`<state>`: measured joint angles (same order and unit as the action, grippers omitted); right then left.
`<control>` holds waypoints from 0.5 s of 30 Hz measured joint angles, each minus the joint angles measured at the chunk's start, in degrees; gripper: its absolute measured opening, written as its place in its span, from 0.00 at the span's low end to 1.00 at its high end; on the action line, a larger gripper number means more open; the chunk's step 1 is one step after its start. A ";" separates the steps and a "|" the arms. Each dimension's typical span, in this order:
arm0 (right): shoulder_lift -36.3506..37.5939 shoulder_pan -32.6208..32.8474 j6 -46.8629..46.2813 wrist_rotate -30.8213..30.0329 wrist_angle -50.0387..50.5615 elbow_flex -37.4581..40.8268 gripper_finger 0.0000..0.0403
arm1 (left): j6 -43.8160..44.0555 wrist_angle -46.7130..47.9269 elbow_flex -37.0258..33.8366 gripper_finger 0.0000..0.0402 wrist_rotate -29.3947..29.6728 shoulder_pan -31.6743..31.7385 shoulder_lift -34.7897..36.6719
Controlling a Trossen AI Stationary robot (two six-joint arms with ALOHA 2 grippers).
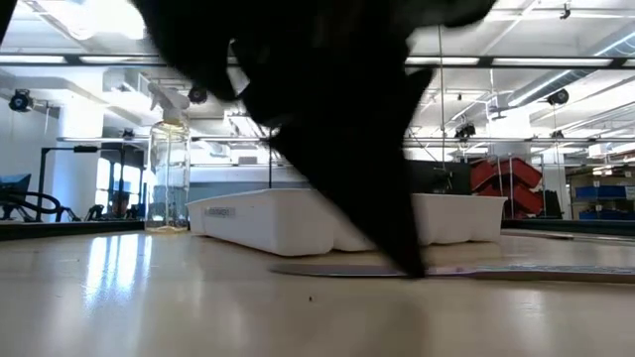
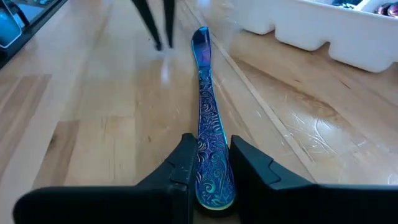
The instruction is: Sort silverware
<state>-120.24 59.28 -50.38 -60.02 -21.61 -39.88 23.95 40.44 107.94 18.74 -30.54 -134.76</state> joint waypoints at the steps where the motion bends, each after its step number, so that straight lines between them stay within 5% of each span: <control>1: 0.04 -0.04 0.62 0.24 -0.01 0.00 0.13 | -1.82 -2.69 0.00 0.06 0.10 -0.05 0.06; 10: 0.11 -0.04 3.19 1.20 -0.53 -0.05 0.13 | -11.42 -14.16 0.04 0.06 3.11 1.27 0.21; 15: 0.43 -0.15 6.90 2.78 -1.16 -0.17 0.13 | -10.60 -13.92 -0.17 0.08 -1.60 3.34 -0.20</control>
<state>-119.81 59.13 -43.48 -57.24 -22.77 -40.05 13.34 26.52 107.77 17.13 -27.20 -134.96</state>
